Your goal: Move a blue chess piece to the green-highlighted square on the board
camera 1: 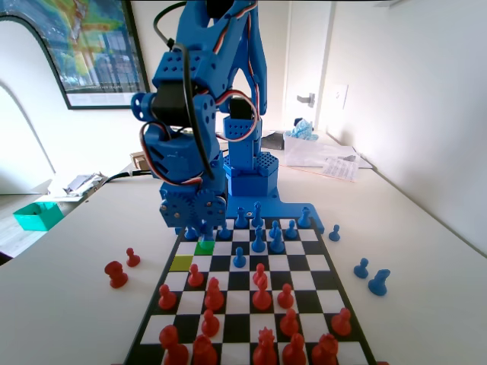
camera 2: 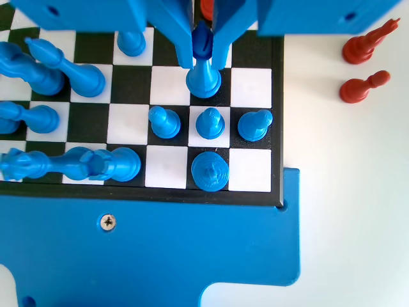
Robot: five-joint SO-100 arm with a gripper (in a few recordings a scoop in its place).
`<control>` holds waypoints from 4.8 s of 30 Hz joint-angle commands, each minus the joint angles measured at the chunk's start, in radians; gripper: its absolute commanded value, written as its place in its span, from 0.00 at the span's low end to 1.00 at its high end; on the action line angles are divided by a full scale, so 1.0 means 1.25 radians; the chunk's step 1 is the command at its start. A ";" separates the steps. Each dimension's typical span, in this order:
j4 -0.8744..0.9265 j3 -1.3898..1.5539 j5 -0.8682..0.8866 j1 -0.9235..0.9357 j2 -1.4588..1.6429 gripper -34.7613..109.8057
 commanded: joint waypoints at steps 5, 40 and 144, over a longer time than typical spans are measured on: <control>0.001 -0.025 -0.029 0.021 0.061 0.25; -0.092 0.033 -0.026 0.026 0.060 0.29; 0.499 0.056 0.147 -0.272 1.300 0.25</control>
